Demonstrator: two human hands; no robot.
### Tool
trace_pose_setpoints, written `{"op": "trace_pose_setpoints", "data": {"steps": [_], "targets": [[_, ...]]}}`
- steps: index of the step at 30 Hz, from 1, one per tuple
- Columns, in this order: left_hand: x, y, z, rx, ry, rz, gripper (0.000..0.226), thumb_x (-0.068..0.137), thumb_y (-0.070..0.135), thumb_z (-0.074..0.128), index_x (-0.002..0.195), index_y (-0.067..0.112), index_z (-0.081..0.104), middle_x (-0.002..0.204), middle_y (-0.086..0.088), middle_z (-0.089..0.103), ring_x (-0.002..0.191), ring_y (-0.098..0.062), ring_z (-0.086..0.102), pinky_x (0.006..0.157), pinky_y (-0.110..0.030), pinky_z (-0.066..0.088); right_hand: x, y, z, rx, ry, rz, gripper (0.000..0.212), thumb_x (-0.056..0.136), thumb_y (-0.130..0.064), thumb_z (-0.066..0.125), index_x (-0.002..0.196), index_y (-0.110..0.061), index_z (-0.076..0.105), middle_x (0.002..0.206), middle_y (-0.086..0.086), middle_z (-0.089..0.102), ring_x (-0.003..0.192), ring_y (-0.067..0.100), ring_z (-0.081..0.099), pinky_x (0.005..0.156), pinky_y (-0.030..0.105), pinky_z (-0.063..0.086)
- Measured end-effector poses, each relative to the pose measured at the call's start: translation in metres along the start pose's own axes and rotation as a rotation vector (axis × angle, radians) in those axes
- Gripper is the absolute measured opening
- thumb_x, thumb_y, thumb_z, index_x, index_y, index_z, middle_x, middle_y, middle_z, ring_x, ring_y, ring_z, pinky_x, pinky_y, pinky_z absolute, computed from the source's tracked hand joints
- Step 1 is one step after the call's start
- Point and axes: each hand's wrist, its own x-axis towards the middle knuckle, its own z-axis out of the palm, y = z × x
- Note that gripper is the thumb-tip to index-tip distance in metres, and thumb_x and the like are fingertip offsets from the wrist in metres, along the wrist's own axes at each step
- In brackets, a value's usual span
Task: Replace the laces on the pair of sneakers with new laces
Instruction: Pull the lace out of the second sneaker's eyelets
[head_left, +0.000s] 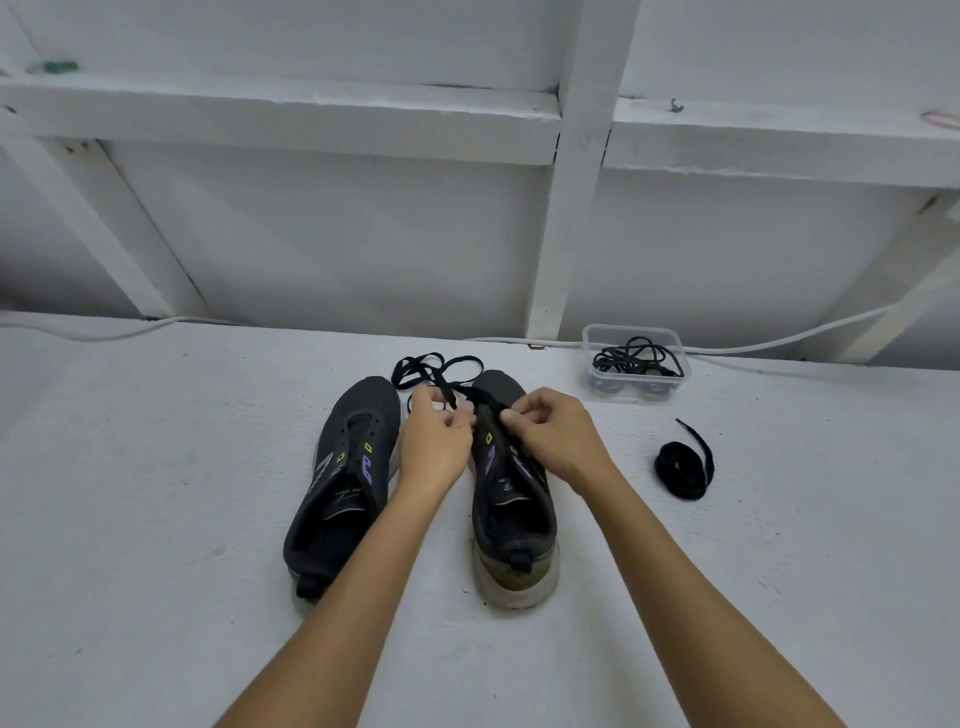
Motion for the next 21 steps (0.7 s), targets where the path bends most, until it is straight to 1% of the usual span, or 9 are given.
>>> {"op": "trace_pose_setpoints", "data": {"steps": [2, 4, 6, 8, 10, 14, 16, 18, 21], "targets": [[-0.007, 0.003, -0.001, 0.014, -0.001, -0.007, 0.036, 0.097, 0.034, 0.063, 0.121, 0.013, 0.045, 0.08, 0.014, 0.067, 0.085, -0.006, 0.064, 0.074, -0.024, 0.046, -0.001, 0.005, -0.013, 0.178, -0.043, 0.042, 0.002, 0.091, -0.016, 0.072, 0.092, -0.014, 0.071, 0.08, 0.001, 0.069, 0.072, 0.016, 0.065, 0.066, 0.025, 0.057], [-0.016, 0.007, -0.003, 0.023, -0.018, -0.011, 0.043, 0.096, 0.033, 0.065, 0.127, 0.014, 0.041, 0.078, 0.017, 0.063, 0.075, 0.007, 0.054, 0.057, -0.009, 0.035, -0.002, 0.012, -0.022, 0.139, -0.066, 0.035, 0.005, 0.093, -0.012, 0.07, 0.095, -0.014, 0.075, 0.086, 0.002, 0.072, 0.074, 0.016, 0.067, 0.066, 0.024, 0.059], [-0.021, 0.011, -0.005, 0.036, -0.072, 0.002, 0.052, 0.096, 0.034, 0.064, 0.137, 0.016, 0.036, 0.083, 0.019, 0.062, 0.073, 0.012, 0.05, 0.054, -0.007, 0.035, -0.001, 0.014, -0.025, 0.041, -0.085, 0.004, 0.006, 0.091, -0.017, 0.074, 0.091, -0.021, 0.078, 0.085, -0.004, 0.075, 0.08, 0.017, 0.071, 0.073, 0.029, 0.062], [-0.024, 0.015, -0.006, 0.042, -0.147, 0.019, 0.066, 0.095, 0.036, 0.064, 0.148, 0.021, 0.027, 0.1, 0.017, 0.064, 0.078, 0.011, 0.053, 0.058, -0.007, 0.035, 0.0, 0.013, -0.023, -0.029, -0.082, -0.023, 0.003, 0.086, -0.026, 0.079, 0.089, -0.028, 0.078, 0.083, -0.011, 0.075, 0.079, 0.01, 0.071, 0.076, 0.025, 0.059], [-0.024, 0.017, -0.006, 0.043, -0.19, 0.031, 0.077, 0.094, 0.035, 0.066, 0.154, 0.023, 0.02, 0.115, 0.01, 0.063, 0.092, 0.002, 0.058, 0.072, -0.013, 0.037, -0.002, 0.008, -0.019, -0.093, -0.048, -0.059, 0.007, 0.085, -0.03, 0.08, 0.092, -0.028, 0.079, 0.085, -0.015, 0.073, 0.076, 0.001, 0.067, 0.073, 0.016, 0.052], [-0.021, 0.017, -0.007, 0.035, -0.187, 0.027, 0.078, 0.092, 0.028, 0.068, 0.155, 0.023, 0.021, 0.114, 0.008, 0.063, 0.108, -0.009, 0.061, 0.086, -0.022, 0.039, 0.0, 0.004, -0.008, -0.169, -0.042, -0.104, 0.006, 0.094, -0.024, 0.069, 0.09, -0.023, 0.073, 0.087, -0.009, 0.073, 0.083, 0.011, 0.068, 0.082, 0.028, 0.056], [-0.02, 0.018, -0.006, 0.075, -0.191, 0.025, 0.072, 0.092, 0.031, 0.068, 0.151, 0.022, 0.028, 0.118, 0.005, 0.063, 0.108, -0.011, 0.06, 0.085, -0.023, 0.04, 0.003, 0.002, -0.011, -0.024, -0.097, -0.024, 0.009, 0.1, -0.019, 0.06, 0.092, -0.017, 0.065, 0.09, 0.003, 0.073, 0.079, 0.018, 0.071, 0.078, 0.035, 0.062], [-0.02, 0.021, -0.004, 0.161, -0.203, 0.024, 0.063, 0.09, 0.037, 0.068, 0.143, 0.019, 0.04, 0.129, 0.001, 0.06, 0.108, -0.011, 0.057, 0.086, -0.024, 0.04, 0.003, -0.002, -0.02, 0.253, -0.174, 0.091, 0.011, 0.106, -0.018, 0.05, 0.098, -0.012, 0.055, 0.094, 0.014, 0.073, 0.076, 0.021, 0.072, 0.072, 0.036, 0.063], [-0.025, 0.024, 0.001, 0.272, -0.256, 0.033, 0.065, 0.088, 0.039, 0.071, 0.142, 0.014, 0.044, 0.135, 0.001, 0.055, 0.117, -0.016, 0.053, 0.088, -0.024, 0.038, 0.002, 0.002, -0.031, 0.48, -0.176, 0.174, 0.014, 0.109, -0.022, 0.041, 0.108, -0.009, 0.047, 0.1, 0.019, 0.072, 0.08, 0.03, 0.075, 0.067, 0.04, 0.063]]}}
